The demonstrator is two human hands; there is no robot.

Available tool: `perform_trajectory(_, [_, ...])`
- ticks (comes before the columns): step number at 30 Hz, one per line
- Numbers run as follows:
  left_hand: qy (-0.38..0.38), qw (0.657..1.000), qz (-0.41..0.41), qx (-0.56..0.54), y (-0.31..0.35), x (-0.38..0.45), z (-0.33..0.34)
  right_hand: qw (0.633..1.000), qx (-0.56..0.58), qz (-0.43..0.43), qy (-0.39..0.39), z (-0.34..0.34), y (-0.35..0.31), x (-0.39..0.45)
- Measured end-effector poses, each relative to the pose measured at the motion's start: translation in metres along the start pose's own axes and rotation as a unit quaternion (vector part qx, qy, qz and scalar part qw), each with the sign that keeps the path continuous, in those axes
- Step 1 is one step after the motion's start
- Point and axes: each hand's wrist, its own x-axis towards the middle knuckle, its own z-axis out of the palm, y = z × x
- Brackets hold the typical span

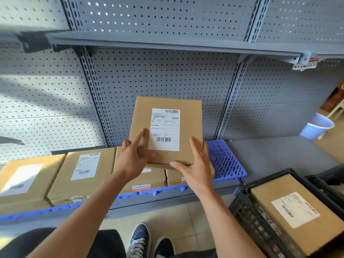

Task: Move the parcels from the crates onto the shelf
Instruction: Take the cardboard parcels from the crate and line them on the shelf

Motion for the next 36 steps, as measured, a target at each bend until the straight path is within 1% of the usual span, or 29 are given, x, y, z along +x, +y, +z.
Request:
perform_trajectory(3, [0.017, 1.000, -0.008, 0.012, -0.003, 0.000, -0.012, 1.000, 0.016, -0.008, -0.019, 0.007, -0.009, 0.004])
perform_trajectory(6, [0.010, 1.000, -0.004, 0.017, -0.003, 0.002, -0.021, 0.999, 0.026, -0.001, -0.033, 0.010, -0.015, 0.003])
perform_trajectory(8, [0.006, 1.000, -0.005, 0.021, -0.003, 0.003, -0.030, 0.999, 0.021, -0.005, -0.045, 0.010, -0.020, 0.002])
perform_trajectory(12, [0.025, 0.999, -0.002, 0.034, -0.001, -0.001, -0.052, 0.997, 0.007, -0.022, -0.077, 0.016, -0.031, -0.002])
perform_trajectory(16, [0.027, 0.999, -0.008, 0.043, -0.010, -0.013, -0.070, 0.996, 0.018, -0.038, -0.076, 0.025, -0.044, -0.005])
perform_trajectory(19, [0.027, 0.999, -0.020, 0.037, -0.019, -0.021, -0.081, 0.995, 0.021, -0.036, -0.094, 0.031, -0.053, -0.006])
perform_trajectory(22, [0.023, 0.999, -0.006, 0.032, -0.027, -0.027, -0.087, 0.995, 0.021, -0.036, -0.096, 0.037, -0.054, -0.009])
perform_trajectory(24, [0.015, 0.999, 0.006, 0.028, -0.039, -0.032, -0.090, 0.994, 0.013, -0.035, -0.107, 0.040, -0.055, -0.010])
perform_trajectory(27, [0.010, 1.000, -0.009, 0.007, -0.062, -0.038, -0.094, 0.991, -0.013, -0.035, -0.127, 0.051, -0.060, -0.009])
perform_trajectory(29, [0.021, 1.000, -0.020, 0.005, -0.079, -0.041, -0.099, 0.989, -0.024, -0.042, -0.141, 0.064, -0.069, -0.008])
perform_trajectory(31, [0.026, 0.999, -0.025, 0.019, -0.094, -0.041, -0.109, 0.987, -0.027, -0.046, -0.152, 0.079, -0.079, -0.007])
perform_trajectory(36, [0.010, 0.996, -0.030, 0.078, -0.126, -0.043, -0.149, 0.982, -0.037, -0.061, -0.175, 0.121, -0.105, -0.004])
